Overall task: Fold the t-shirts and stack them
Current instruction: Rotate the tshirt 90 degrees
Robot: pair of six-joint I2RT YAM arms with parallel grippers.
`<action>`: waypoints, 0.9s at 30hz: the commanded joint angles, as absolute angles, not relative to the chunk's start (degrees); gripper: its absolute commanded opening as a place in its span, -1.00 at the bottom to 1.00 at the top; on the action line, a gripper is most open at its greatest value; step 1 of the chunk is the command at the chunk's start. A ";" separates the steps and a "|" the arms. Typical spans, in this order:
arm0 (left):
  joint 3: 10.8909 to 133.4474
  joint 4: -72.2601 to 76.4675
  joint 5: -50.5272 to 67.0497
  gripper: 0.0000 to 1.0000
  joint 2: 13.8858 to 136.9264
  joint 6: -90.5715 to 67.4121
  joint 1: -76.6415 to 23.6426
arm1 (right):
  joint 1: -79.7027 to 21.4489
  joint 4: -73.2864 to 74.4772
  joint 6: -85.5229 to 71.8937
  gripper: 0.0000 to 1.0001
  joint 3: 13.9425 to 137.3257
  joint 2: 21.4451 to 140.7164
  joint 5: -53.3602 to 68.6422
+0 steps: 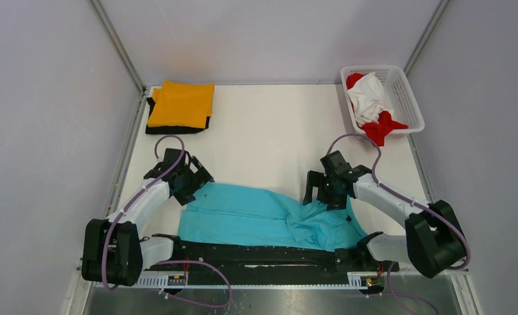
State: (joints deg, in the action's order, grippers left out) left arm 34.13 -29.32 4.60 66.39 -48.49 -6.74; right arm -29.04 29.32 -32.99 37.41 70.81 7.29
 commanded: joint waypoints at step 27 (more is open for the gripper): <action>22.71 -41.62 9.58 0.98 50.39 -56.48 -4.36 | -10.18 29.87 -32.49 0.99 100.25 124.67 25.31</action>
State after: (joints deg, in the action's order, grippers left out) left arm 29.41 -35.22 1.74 61.21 -52.14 -3.66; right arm -10.33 26.02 -35.18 92.90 122.78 20.62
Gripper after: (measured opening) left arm 0.989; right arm 0.993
